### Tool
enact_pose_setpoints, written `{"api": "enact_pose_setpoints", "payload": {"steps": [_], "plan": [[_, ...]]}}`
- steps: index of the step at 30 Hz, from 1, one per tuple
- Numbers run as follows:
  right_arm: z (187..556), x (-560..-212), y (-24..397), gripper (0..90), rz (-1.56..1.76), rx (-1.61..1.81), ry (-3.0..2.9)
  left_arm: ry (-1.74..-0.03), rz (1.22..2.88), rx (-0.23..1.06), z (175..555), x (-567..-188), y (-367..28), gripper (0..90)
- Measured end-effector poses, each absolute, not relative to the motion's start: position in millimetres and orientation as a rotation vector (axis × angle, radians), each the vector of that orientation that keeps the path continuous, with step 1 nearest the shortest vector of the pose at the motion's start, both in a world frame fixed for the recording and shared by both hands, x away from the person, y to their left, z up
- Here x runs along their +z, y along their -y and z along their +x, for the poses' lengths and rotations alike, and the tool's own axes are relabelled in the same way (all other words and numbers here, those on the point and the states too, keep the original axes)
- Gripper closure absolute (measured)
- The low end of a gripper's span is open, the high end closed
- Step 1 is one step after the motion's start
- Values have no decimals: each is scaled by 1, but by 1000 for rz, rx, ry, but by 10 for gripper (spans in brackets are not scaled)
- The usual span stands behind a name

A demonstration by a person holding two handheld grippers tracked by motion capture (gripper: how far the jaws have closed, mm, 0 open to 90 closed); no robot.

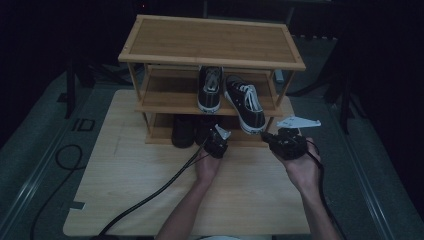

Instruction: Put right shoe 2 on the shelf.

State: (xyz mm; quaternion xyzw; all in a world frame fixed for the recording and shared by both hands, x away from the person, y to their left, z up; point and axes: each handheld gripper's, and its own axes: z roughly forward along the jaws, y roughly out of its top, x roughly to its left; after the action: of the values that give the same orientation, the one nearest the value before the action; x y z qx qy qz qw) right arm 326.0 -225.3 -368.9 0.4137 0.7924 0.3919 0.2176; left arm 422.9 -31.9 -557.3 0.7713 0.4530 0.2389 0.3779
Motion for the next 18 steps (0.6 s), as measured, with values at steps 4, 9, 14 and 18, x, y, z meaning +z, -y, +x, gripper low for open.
{"api": "enact_pose_setpoints", "payload": {"steps": [4,9,14,18], "plan": [[327,-370,220,900,1132,1087,-2204,-1160,1971,612,423,-557,32,900],[328,-370,211,900,1105,1104,-2219,-1162,1970,618,423,-557,32,900],[331,-370,206,900,1099,1119,-2227,-1161,1970,613,423,-557,32,900],[335,-372,204,900,1107,1126,-2225,-1160,1970,611,423,-557,32,900]]}}
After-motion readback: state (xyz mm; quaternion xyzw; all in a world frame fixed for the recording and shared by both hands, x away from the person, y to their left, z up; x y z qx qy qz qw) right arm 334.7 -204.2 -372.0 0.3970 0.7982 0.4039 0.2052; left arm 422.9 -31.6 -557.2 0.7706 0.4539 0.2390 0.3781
